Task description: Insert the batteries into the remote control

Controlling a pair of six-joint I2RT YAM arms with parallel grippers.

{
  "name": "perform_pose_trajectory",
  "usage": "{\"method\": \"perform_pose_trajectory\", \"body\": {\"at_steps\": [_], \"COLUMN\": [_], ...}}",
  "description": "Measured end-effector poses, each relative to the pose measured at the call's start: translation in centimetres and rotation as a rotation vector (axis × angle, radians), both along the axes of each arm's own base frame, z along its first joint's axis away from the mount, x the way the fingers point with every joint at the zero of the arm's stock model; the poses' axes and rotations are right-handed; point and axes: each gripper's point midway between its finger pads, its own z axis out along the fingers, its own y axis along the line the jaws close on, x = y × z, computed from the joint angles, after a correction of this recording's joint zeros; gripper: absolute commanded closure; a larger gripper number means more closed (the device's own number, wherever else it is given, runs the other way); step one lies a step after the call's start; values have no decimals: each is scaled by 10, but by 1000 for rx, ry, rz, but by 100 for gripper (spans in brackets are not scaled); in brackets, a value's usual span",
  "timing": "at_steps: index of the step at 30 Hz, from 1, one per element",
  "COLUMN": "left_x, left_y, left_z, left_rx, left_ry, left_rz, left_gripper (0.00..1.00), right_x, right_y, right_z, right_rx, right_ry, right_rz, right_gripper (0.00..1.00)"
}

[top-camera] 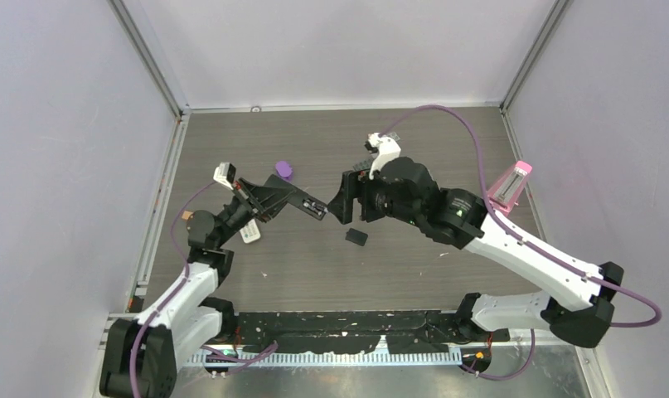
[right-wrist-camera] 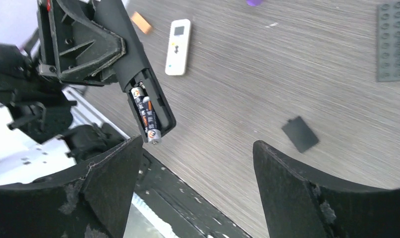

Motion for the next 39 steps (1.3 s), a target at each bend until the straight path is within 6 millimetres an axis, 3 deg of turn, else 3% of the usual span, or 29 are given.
{"method": "perform_pose_trajectory", "body": {"at_steps": [6, 19, 26, 30, 39], "left_x": [-9, -1, 0, -1, -2], "left_y": [13, 21, 21, 21, 20], "left_z": [32, 43, 45, 45, 47], "left_rx": [-87, -201, -217, -224, -230], "left_ry": [-19, 91, 108, 114, 113], "left_rz": [72, 89, 82, 78, 74], "left_gripper": [100, 100, 100, 100, 100], "right_x": [-5, 1, 4, 6, 8], "right_y": [13, 34, 34, 33, 32], "right_z": [13, 55, 42, 34, 36], "right_rx": [244, 509, 523, 517, 530], "right_ry": [9, -22, 7, 19, 16], "right_rz": [-13, -15, -37, -55, -63], "right_gripper": [12, 16, 32, 34, 35]}}
